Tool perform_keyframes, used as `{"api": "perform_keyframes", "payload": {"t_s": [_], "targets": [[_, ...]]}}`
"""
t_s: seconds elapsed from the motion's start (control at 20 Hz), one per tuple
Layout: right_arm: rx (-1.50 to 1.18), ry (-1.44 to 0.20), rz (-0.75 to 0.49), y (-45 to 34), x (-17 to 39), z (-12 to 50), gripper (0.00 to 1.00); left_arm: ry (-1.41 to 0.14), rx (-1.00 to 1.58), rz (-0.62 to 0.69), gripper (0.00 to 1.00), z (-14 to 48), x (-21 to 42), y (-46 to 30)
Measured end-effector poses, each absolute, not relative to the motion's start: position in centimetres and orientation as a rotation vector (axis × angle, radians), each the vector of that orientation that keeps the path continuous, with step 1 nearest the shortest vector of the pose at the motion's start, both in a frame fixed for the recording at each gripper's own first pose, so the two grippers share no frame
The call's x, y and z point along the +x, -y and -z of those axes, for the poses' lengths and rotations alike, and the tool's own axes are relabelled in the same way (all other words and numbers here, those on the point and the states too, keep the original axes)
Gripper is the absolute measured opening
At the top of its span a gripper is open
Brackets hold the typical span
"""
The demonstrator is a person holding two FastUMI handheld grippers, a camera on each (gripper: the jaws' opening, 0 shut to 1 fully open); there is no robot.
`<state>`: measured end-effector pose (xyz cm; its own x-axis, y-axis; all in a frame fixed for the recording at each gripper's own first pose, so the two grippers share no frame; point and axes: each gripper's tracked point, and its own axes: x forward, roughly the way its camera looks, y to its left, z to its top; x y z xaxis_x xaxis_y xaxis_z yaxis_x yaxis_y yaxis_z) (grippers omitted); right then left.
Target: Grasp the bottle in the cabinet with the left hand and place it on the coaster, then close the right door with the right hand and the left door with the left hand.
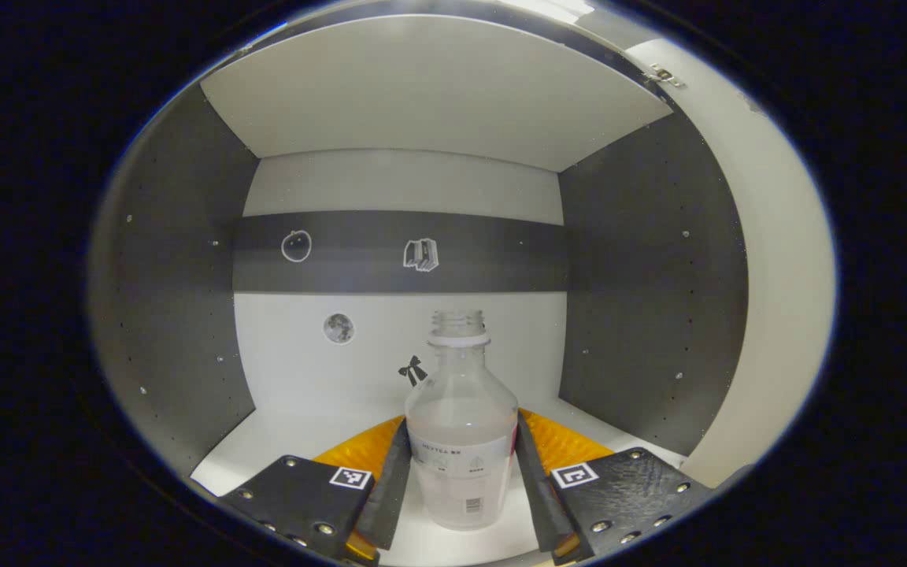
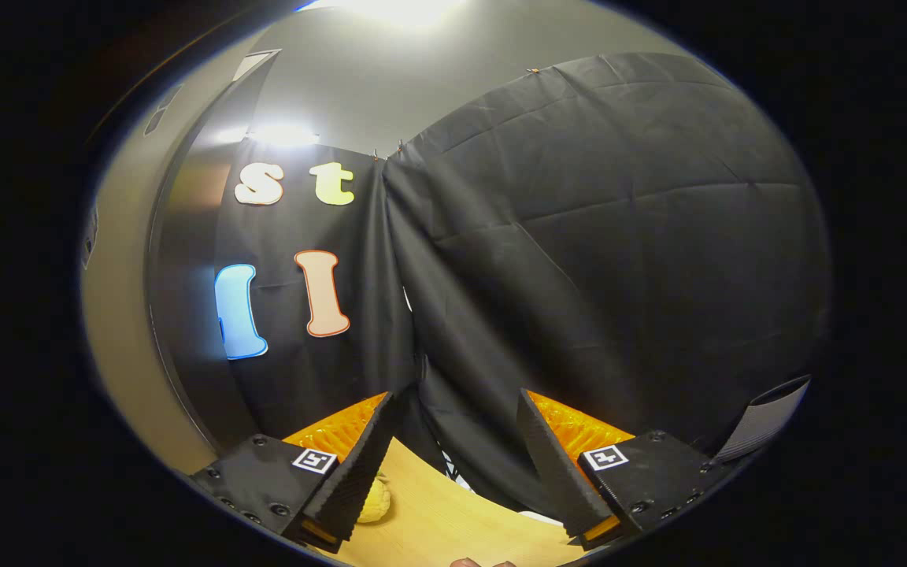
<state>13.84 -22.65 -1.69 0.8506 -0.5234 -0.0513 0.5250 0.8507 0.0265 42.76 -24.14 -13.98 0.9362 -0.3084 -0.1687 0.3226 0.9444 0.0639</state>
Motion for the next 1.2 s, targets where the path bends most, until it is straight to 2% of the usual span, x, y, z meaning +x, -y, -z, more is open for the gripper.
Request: {"api": "perform_keyframes", "payload": {"t_s": [0.1, 0.15, 0.2, 0.25, 0.35, 0.4, 0.55, 0.6, 0.65, 0.8, 0.85, 1.2], "targets": [[0.041, -0.043, 0.543, 22.5, 13.9, 1.7, 0.97, -0.142, 0.088, 0.321, 0.67, 13.2, 42.4, 24.0], [0.041, -0.044, 0.536, 22.4, 13.9, 1.6, 0.97, -0.133, 0.096, 0.319, 0.6, 12.5, 42.1, 23.8], [0.043, -0.046, 0.527, 22.3, 13.7, 1.6, 0.98, -0.123, 0.103, 0.32, 0.75, 11.9, 41.5, 23.6], [0.046, -0.045, 0.517, 22.2, 13.7, 1.4, 0.98, -0.114, 0.107, 0.325, 0.67, 11.1, 40.8, 23.6], [0.048, -0.037, 0.502, 22.1, 13.6, 1.3, 0.98, -0.09, 0.106, 0.331, 0.67, 9.5, 39.6, 23.2], [0.048, -0.035, 0.493, 22.0, 13.7, 1.3, 0.92, -0.078, 0.104, 0.334, 0.67, 8.7, 39.0, 23.1], [0.057, -0.033, 0.465, 21.8, 13.6, 1.2, 0.92, -0.044, 0.092, 0.34, 0.67, 6.1, 36.4, 22.0], [0.06, -0.033, 0.458, 21.7, 13.6, 1.2, 0.98, -0.036, 0.086, 0.342, 0.67, 5.5, 35.5, 21.7], [0.062, -0.033, 0.453, 21.7, 13.6, 1.1, 0.92, -0.027, 0.079, 0.344, 0.67, 4.8, 34.8, 21.4], [0.062, -0.029, 0.439, 21.3, 13.6, 0.8, 0.92, -0.014, 0.057, 0.345, 0.67, 3.4, 32.4, 19.9], [0.058, -0.028, 0.436, 21.3, 13.5, 0.7, 0.97, -0.014, 0.051, 0.344, 0.67, 3.1, 31.7, 19.5], [0.048, -0.036, 0.384, 19.6, 12.5, -0.3, 0.98, -0.056, 0.03, 0.324, 0.68, 5.6, 25.8, 16.4]]}}
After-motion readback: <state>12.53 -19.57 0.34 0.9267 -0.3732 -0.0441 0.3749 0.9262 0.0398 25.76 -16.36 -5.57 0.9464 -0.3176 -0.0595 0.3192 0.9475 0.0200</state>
